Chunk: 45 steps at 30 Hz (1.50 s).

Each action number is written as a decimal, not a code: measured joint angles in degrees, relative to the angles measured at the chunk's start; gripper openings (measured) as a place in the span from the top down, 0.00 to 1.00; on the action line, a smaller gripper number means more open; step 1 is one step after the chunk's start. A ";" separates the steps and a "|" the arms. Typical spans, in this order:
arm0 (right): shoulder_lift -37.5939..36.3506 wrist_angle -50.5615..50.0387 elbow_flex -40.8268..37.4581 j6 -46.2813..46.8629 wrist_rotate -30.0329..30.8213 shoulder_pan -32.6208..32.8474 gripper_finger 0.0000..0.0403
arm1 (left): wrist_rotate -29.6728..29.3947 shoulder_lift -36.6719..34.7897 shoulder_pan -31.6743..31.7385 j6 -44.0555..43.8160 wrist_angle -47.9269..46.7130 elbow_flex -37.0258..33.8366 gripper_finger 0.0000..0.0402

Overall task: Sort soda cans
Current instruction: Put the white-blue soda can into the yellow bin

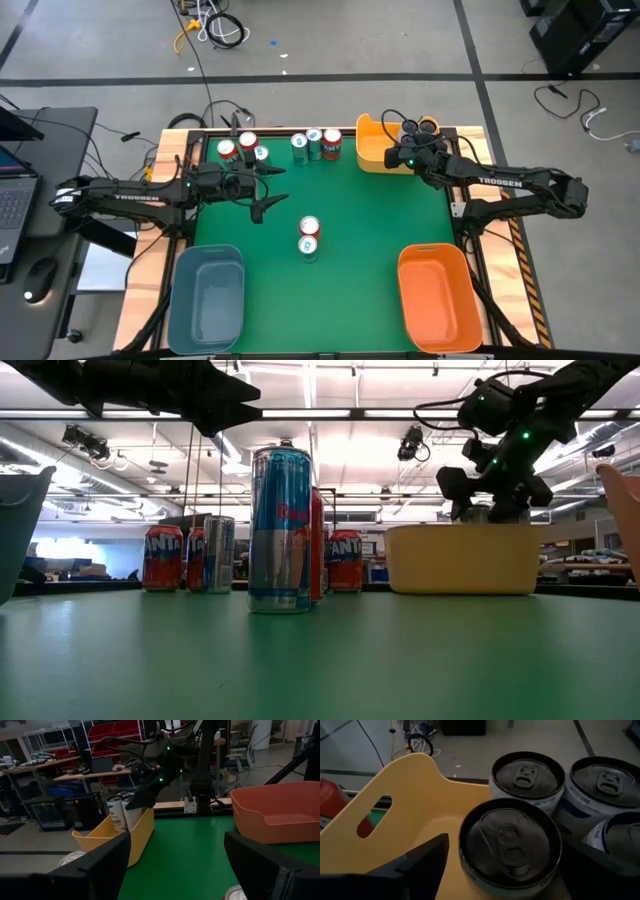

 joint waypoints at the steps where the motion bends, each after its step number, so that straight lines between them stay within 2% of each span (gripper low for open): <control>1: 0.00 0.13 -0.01 -0.13 -0.02 0.15 0.18 | 0.00 0.00 0.00 0.01 -0.12 0.00 0.19; 8: 0.00 0.13 0.00 -2.10 -0.35 1.09 0.22 | 0.28 0.00 0.00 0.09 -1.09 0.00 0.19; 11: 0.00 0.13 0.00 -2.56 -1.70 1.50 0.24 | -1.38 0.00 0.00 -0.19 -1.27 0.00 0.19; 16: -0.03 0.11 0.02 -3.99 -3.11 2.17 0.28 | -1.64 0.00 0.00 0.28 -0.87 0.00 0.22; 19: -0.66 -0.23 0.02 -4.98 -3.97 2.54 0.30 | -1.64 0.00 0.00 0.26 -0.95 0.02 0.28; 24: -3.37 -1.56 0.02 -6.95 -6.23 2.82 0.32 | -1.64 0.00 0.00 -0.05 -1.33 0.02 0.43; 32: -8.73 -6.36 0.02 -8.32 -7.33 4.06 0.30 | -0.71 0.00 0.00 -0.98 -1.83 0.02 0.65; 38: -12.18 -6.44 0.00 -10.17 -9.11 5.54 0.31 | -0.61 0.00 0.00 -1.27 -2.68 0.02 0.74; 45: -13.45 -6.35 0.01 -10.54 -9.20 5.83 0.31 | -0.59 0.00 0.00 -1.27 -2.77 0.02 0.77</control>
